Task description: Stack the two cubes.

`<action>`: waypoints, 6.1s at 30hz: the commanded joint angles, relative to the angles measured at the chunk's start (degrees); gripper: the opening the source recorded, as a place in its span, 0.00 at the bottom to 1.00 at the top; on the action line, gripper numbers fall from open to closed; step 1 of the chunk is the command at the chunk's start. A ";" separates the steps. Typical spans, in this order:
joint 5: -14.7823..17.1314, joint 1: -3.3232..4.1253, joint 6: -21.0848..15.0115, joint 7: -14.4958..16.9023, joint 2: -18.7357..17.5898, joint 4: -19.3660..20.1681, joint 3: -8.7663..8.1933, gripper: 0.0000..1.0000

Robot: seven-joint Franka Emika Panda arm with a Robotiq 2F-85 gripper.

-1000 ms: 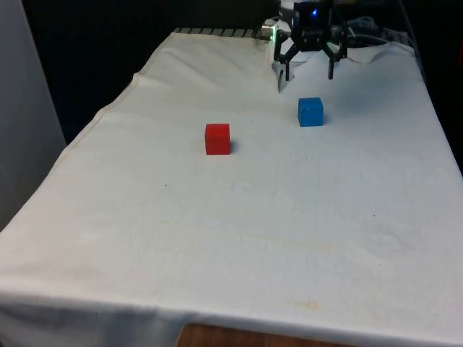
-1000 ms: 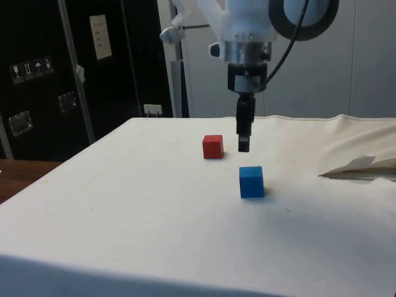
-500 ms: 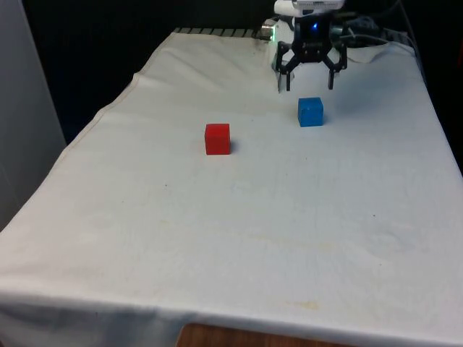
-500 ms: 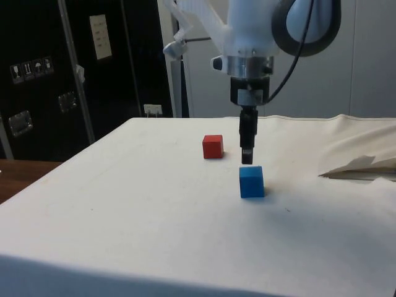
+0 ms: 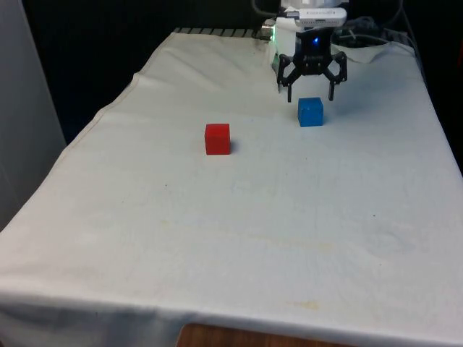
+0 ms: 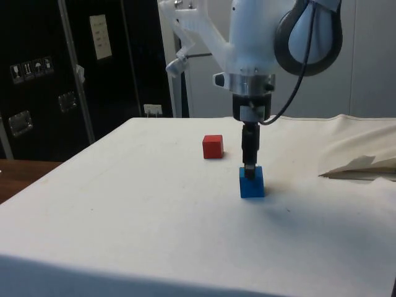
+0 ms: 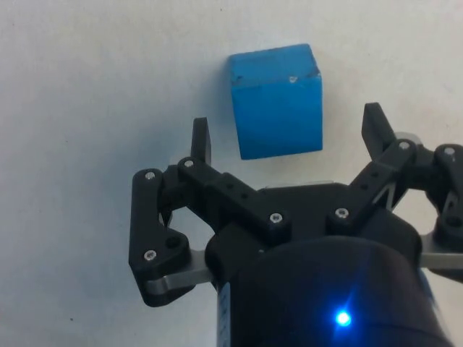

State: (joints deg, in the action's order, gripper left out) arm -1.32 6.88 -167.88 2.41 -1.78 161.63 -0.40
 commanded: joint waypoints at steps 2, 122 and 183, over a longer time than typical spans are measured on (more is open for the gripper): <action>0.00 0.00 -0.40 0.00 -0.46 -0.06 0.00 1.00; 3.38 -1.49 25.38 9.51 7.73 -20.00 -8.48 0.02; 3.95 -2.41 26.64 17.82 -0.29 -27.16 -17.48 0.02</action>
State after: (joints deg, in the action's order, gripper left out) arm 2.46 4.53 -140.83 20.00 -1.83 134.47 -17.82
